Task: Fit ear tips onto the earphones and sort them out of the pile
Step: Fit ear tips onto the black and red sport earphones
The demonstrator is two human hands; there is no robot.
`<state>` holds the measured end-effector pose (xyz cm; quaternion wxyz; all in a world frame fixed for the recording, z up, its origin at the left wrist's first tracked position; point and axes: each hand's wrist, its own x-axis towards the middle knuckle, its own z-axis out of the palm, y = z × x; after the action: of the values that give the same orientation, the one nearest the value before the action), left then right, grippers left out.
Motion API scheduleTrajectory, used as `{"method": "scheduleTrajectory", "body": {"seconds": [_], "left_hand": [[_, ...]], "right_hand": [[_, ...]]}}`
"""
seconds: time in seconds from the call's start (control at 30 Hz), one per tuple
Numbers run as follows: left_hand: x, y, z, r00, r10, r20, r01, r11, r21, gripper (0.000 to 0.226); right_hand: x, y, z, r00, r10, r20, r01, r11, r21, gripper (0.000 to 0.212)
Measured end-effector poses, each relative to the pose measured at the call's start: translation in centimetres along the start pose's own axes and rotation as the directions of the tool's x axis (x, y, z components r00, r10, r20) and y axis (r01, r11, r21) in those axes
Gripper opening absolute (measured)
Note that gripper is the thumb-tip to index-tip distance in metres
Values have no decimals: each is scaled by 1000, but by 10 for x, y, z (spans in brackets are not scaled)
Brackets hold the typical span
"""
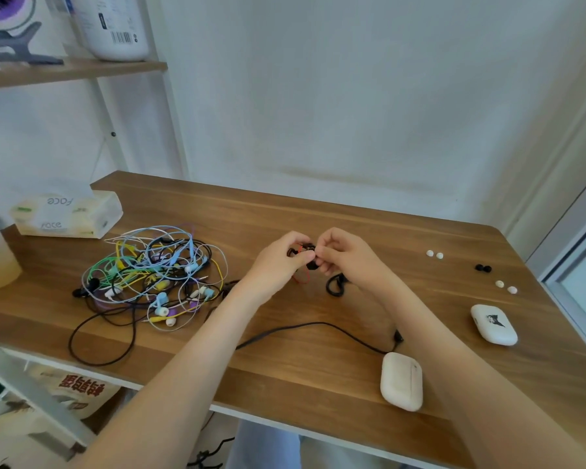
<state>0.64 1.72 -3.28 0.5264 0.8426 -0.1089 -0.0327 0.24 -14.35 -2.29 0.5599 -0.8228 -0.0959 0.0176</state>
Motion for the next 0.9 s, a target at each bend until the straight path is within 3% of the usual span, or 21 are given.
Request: {"method": "scheduleTrajectory", "body": {"seconds": [0.13,0.27,0.63,0.9], "left_hand": [[4,2,3,1000,10,27,-12,996,83,15],[6,6,5,998,20,54,-27,992,121,14],[12,5,15,991,-127,36,130,988,-89,4],[14,10,16,966,-248,76,258,945,-202,4]], "right_hand": [[-2,5,1,994,-24,-107,17,998,-67,16],[-2,11,4,980,7,-198,-8,1000,0,17],[-7,21,11,952,93,-291,-35,979,201,16],[-8,25,11,967,73,-243,-13,971,237,21]]}}
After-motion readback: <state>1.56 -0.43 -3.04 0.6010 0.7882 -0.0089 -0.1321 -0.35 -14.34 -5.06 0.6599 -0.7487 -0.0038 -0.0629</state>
